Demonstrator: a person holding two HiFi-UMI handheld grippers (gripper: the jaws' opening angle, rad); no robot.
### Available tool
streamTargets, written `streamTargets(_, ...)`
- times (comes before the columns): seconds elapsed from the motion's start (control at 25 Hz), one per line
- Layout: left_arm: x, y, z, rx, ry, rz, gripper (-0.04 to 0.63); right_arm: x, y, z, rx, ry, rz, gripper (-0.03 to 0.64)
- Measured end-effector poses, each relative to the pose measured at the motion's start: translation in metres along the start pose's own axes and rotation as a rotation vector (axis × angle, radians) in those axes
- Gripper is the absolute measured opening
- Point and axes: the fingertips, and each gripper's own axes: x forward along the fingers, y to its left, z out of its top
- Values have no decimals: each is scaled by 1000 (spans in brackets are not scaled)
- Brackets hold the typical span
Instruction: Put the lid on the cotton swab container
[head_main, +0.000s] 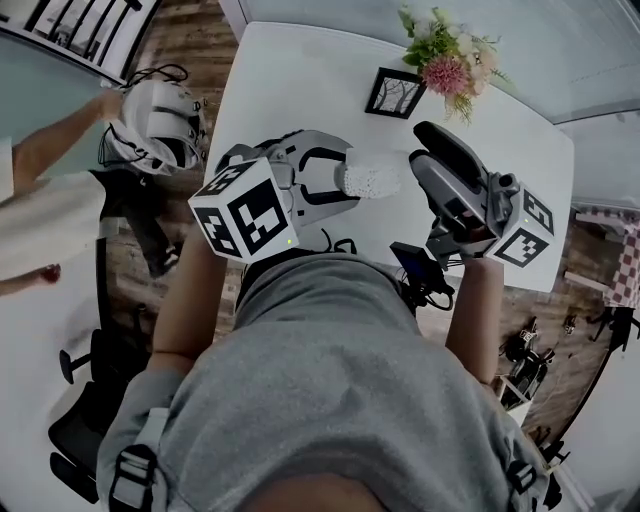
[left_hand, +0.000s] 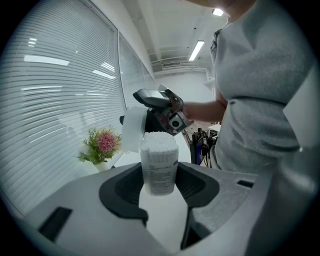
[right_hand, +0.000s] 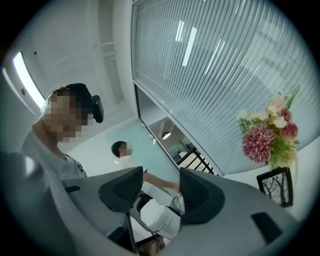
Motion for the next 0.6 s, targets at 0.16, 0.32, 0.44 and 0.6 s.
streamTargets(0.16,0,-1,-4,27,26,0,196,2,-1,-8,119,20,50,227)
streamTargets(0.32,-3,-2,-5,54,38,2,196,6,3,-23,183,82,83,232)
streamTargets(0.44,-2,-3,-5,62,33,-3,196,6,2,-31,184,113,85,233)
streamTargets(0.6,0,-3,-6,65,33,-7,196,5,-1,-31,192,95,82,233)
